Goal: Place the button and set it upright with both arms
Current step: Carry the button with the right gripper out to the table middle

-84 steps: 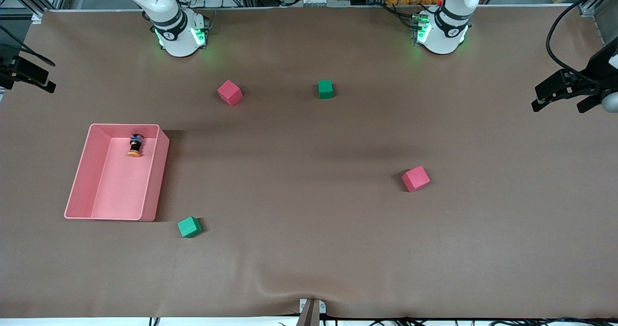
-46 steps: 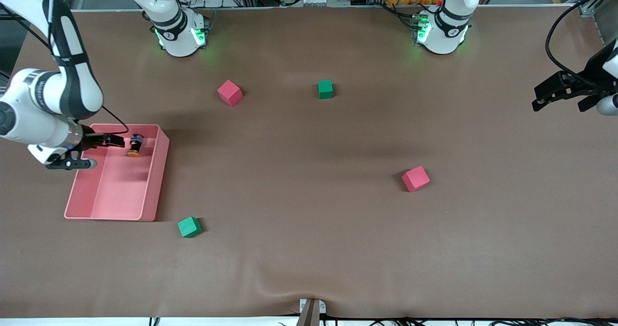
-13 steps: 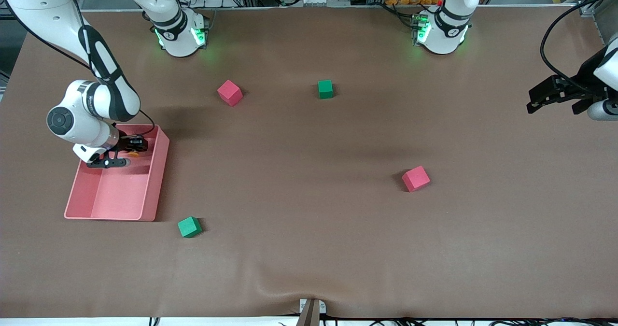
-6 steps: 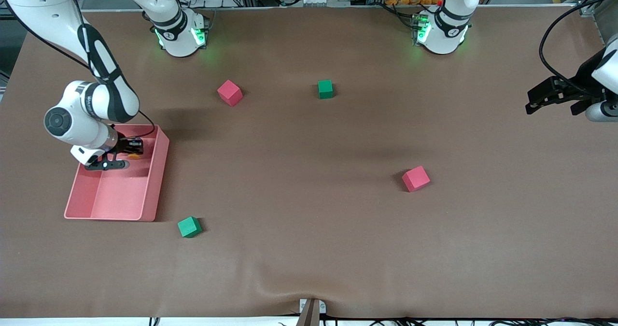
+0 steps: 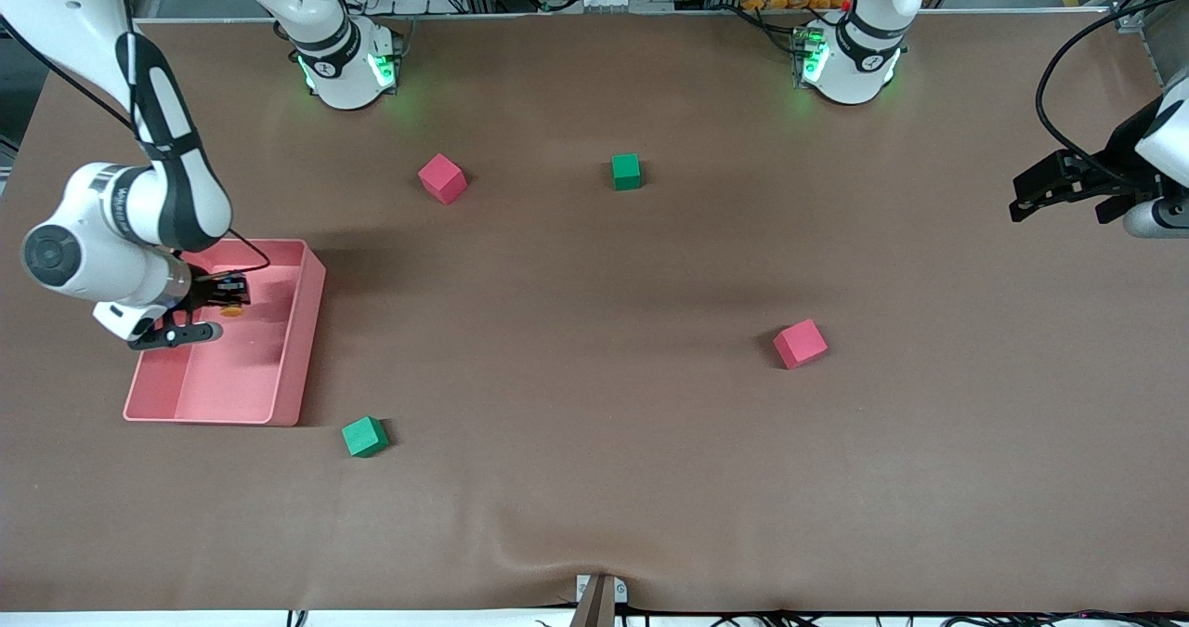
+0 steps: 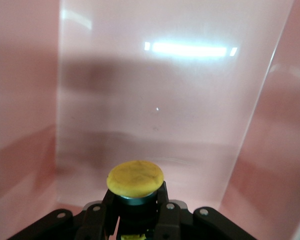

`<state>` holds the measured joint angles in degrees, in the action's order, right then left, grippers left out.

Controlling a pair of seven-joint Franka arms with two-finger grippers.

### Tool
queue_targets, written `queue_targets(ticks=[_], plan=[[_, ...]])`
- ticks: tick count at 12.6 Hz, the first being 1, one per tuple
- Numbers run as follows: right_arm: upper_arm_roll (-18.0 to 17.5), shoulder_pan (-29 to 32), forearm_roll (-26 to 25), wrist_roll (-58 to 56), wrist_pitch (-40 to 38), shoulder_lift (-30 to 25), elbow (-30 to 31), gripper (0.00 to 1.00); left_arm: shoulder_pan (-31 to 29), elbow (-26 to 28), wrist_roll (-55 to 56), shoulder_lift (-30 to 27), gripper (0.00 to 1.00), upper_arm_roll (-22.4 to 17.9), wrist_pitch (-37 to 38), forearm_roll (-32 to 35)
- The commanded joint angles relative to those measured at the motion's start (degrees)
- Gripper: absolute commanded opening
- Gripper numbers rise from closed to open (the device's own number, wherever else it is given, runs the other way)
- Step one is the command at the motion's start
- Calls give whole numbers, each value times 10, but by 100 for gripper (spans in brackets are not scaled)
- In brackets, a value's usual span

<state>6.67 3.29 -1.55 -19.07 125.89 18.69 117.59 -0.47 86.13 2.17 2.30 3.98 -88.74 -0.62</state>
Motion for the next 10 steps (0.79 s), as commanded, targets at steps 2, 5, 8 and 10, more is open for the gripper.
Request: queue_targets(ticks=[2,5,8,10], plan=[[1,-31,-7,-39,-94,-5,-92,0,-1,-7,-6,2,100,1,7,-1],[1,-81,-8,-68,-134,-4,-151,0,-2,-6,-8,2,100,1,7,-1],[1,-161,-1,-63,-133,-1,-171,0,-3,-6,-8,3,100,1,7,-1],[1,-216,2,-49,-123,39,-222,0,-3,-7,-8,6,100,1,7,-1]])
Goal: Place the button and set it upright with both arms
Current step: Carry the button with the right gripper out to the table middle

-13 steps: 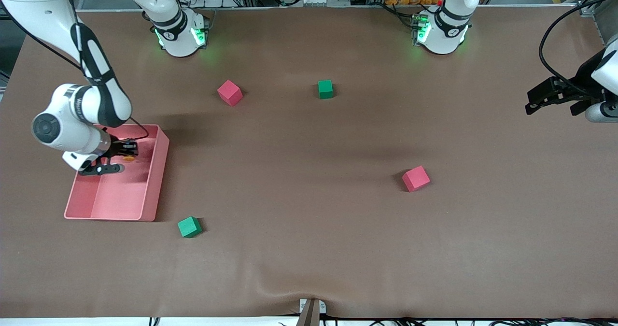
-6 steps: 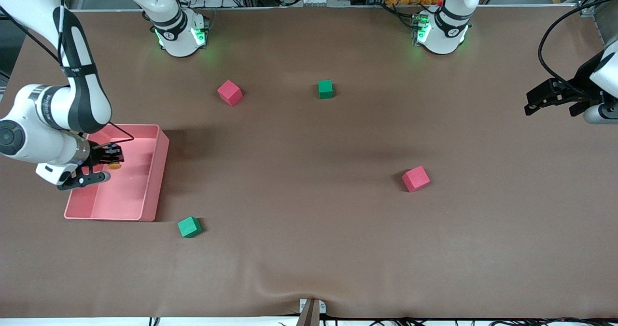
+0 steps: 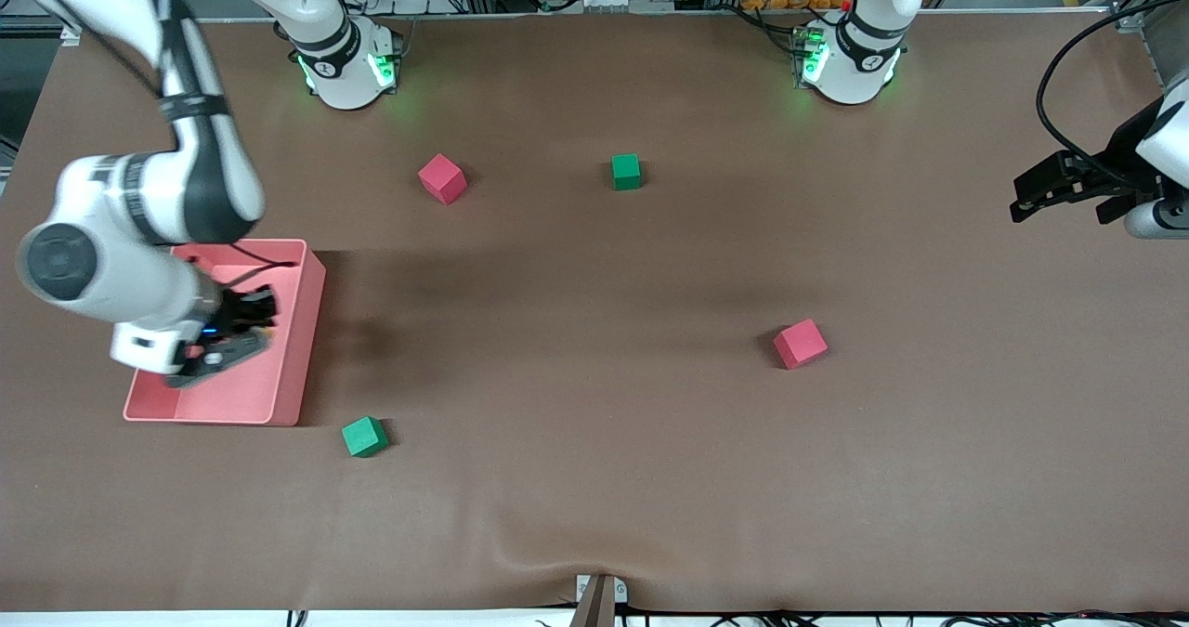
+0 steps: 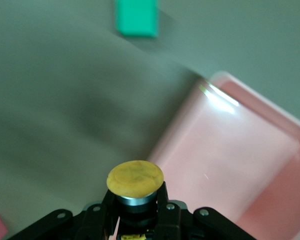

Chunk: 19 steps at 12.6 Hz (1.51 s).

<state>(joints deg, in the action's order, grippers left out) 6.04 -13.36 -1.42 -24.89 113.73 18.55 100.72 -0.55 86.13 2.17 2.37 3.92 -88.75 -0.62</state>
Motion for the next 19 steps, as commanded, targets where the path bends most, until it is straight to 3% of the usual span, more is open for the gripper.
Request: queue_targets(ticks=[1,5,7,10,13,16,18,19], plan=[[7,-84,1,25,10,73,-87,0,-2,-7,-9,5,100,1,7,-2],[7,-198,-2,213,23,198,-217,0,-3,-7,-9,6,100,1,7,-2],[-4,-237,-2,344,82,234,-234,0,-3,-6,-9,6,100,1,7,-2],[-41,-254,-2,490,178,275,-237,0,-3,-7,-9,6,100,1,7,-2],[-94,-261,-4,639,184,335,-309,0,-2,-7,-9,8,100,1,6,-2],[-94,-281,-6,651,185,352,-318,0,-4,-6,-9,8,100,1,7,-4],[-94,-289,-8,653,183,355,-315,9,-5,-5,-10,8,100,1,7,-4],[-94,-292,-8,655,184,359,-315,22,-4,-5,-9,8,100,1,7,-4]])
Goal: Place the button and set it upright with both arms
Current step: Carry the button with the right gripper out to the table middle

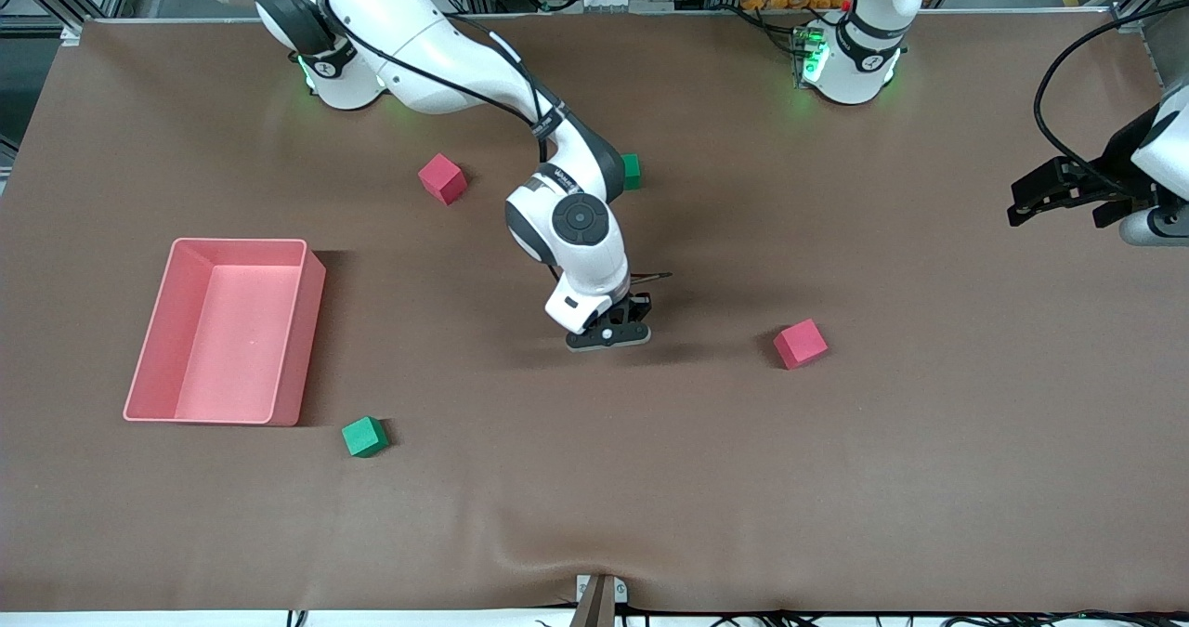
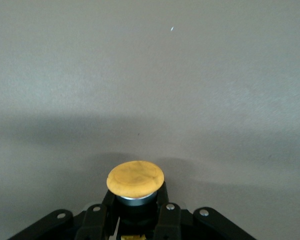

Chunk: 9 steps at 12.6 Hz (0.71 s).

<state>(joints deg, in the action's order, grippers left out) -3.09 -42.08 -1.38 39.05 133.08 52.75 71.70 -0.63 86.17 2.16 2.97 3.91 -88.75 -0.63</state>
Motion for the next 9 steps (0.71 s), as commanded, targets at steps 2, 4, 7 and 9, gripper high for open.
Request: queue_targets(ticks=[2,4,7,9], plan=[[-2,-5,-12,14,-7,21,-24,100,-3,-7,-9,3,100,1,6,-7],[0,-13,-14,14,-12,17,-24,100,-3,-6,-9,4,100,1,6,-10],[1,-5,-14,13,-18,13,-24,100,3,-8,-2,5,100,1,6,-10],[3,2,-14,9,-18,7,-27,100,5,-8,0,5,100,2,4,-10]])
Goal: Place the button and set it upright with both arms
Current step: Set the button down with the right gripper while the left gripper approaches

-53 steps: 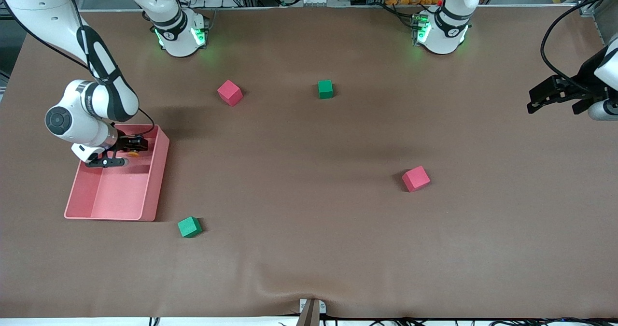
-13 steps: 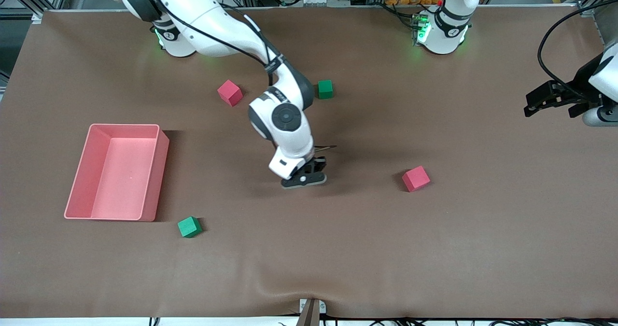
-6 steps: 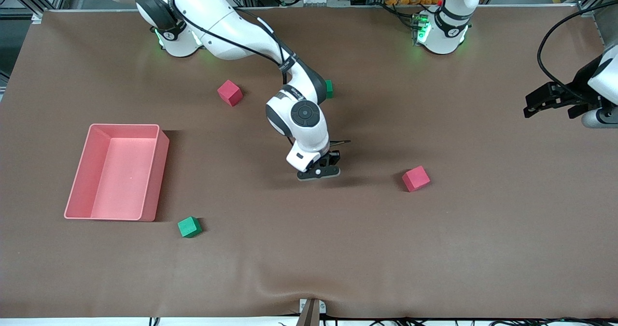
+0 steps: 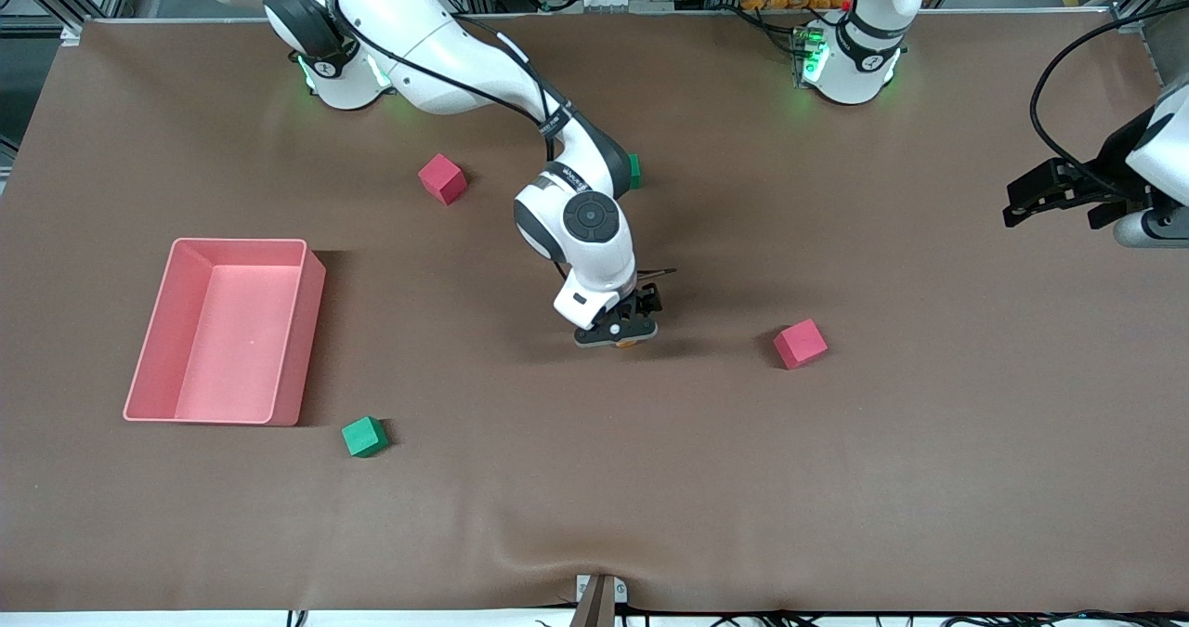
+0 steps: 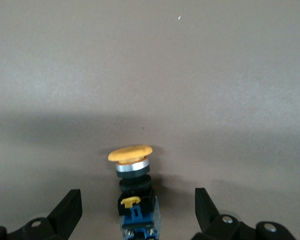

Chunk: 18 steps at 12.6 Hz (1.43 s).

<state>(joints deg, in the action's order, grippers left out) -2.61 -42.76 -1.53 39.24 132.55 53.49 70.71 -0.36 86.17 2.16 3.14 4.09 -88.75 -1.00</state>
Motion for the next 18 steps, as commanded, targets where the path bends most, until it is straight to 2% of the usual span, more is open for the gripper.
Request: queue_targets(ticks=[1,4,7,10,12,15,16,18], plan=[[-3,20,-13,6,-12,-6,-17,100,3,-9,1,7,100,0,4,-8],[-4,53,-9,-45,-16,-20,-13,100,5,-13,16,18,100,5,4,-8],[-3,87,-10,-101,-139,-56,-2,100,5,-23,65,28,100,30,5,-9],[-2,115,-11,-159,-188,-96,28,100,7,-23,93,46,100,32,4,-51],[4,133,-20,-161,-153,-163,114,100,41,-34,160,66,100,38,2,-51],[4,159,-32,-171,-4,-275,308,100,99,-81,189,135,100,37,2,-47],[5,164,-32,-172,26,-303,351,100,114,-101,203,163,100,36,2,-44],[4,189,-32,-211,31,-341,390,100,162,-157,251,229,100,25,2,-30]])
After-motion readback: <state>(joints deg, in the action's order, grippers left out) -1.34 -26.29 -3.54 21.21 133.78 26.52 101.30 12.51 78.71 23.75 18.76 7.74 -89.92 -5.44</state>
